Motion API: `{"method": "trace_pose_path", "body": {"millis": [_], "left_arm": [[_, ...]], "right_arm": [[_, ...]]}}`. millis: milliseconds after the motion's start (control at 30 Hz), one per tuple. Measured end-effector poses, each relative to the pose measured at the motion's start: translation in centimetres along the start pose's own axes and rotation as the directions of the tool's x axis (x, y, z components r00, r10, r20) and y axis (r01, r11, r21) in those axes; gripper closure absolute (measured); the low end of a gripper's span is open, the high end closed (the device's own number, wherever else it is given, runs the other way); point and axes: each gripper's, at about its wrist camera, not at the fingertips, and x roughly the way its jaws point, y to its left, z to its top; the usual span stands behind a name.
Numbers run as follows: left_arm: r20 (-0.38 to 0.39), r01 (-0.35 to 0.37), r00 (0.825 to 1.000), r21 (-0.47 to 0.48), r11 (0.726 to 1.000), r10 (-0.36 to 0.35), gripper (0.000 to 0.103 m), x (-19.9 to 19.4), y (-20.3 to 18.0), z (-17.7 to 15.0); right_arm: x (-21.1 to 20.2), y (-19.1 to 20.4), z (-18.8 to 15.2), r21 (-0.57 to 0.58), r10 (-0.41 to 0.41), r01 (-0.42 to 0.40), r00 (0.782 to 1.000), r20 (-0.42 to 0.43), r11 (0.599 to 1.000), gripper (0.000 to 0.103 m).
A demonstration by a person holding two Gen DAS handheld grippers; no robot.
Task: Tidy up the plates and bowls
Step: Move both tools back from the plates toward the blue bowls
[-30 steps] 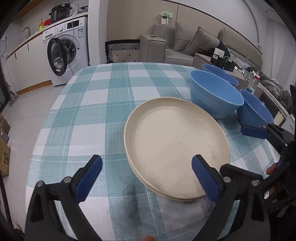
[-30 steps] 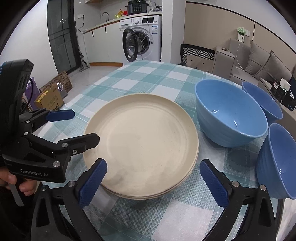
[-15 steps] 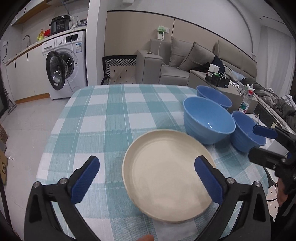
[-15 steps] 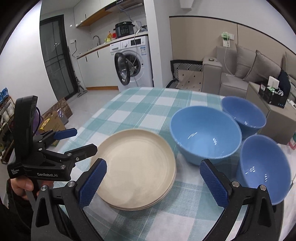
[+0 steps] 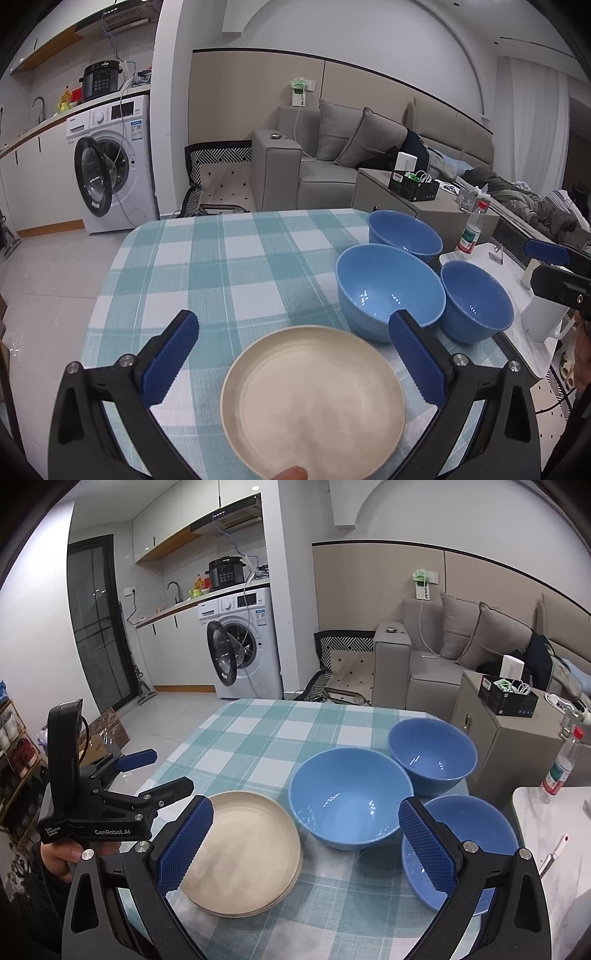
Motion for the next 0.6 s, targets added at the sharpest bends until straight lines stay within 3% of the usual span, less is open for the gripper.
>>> {"method": "trace_pose_path", "body": {"millis": [600], "left_arm": [[0.021, 0.044, 0.999, 0.055, 0.998, -0.045, 0.000, 2.2, -2.1, 5.0]], "right_arm": [[-1.3, -3.7, 3.5, 0.059, -0.014, 0.013, 1.000, 0.018, 0.998, 0.001]]}}
